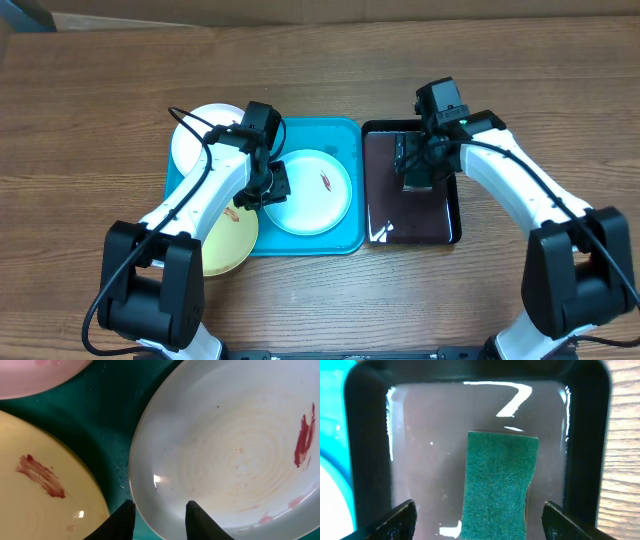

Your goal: Clean dirty plates on tray and stack at the side

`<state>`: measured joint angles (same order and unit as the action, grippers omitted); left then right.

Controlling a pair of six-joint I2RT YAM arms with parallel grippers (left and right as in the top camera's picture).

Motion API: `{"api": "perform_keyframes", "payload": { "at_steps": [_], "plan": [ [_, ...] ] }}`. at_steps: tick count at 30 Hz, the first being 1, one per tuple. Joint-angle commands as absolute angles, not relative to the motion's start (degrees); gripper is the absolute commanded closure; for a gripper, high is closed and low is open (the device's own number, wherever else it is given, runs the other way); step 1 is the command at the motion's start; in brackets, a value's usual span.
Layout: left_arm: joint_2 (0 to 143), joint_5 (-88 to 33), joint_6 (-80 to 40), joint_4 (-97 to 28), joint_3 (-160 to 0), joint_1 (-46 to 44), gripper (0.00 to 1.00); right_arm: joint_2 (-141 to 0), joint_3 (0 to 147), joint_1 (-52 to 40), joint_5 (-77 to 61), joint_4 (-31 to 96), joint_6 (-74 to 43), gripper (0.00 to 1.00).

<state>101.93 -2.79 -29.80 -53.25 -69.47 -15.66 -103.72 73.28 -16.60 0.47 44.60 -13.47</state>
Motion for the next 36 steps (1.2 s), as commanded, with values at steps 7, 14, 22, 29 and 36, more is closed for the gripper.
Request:
{"api": "perform_keyframes", "payload": {
  "at_steps": [7,14,22,29,36],
  "plan": [
    [102.76,-2.37,-29.34,-52.84,-69.47,-15.90,0.63,-107.48,72.69,-16.73,1.41,43.72,-15.05,0.20],
    [102.76,-2.39,-29.36,-52.84,-69.47,-15.90,0.62,-109.71,72.69,-16.71,1.89,43.03,-15.03,0.23],
    [102.76,-2.39,-29.34,-52.84,-69.47,-15.90,0.62,-111.02,72.71,-16.71,1.87,42.19,-15.27,0.40],
    [102.76,-2.42,-29.36,-52.84,-69.47,-15.90,0.62,-111.04,72.71,-16.71,1.89,42.46,-15.22,0.42],
    [102.76,-2.42,-29.36,-52.75,-69.47,-15.88,0.63,-110.93,73.91,-16.67,1.83,43.11,-15.22,0.96]
  ]
}}
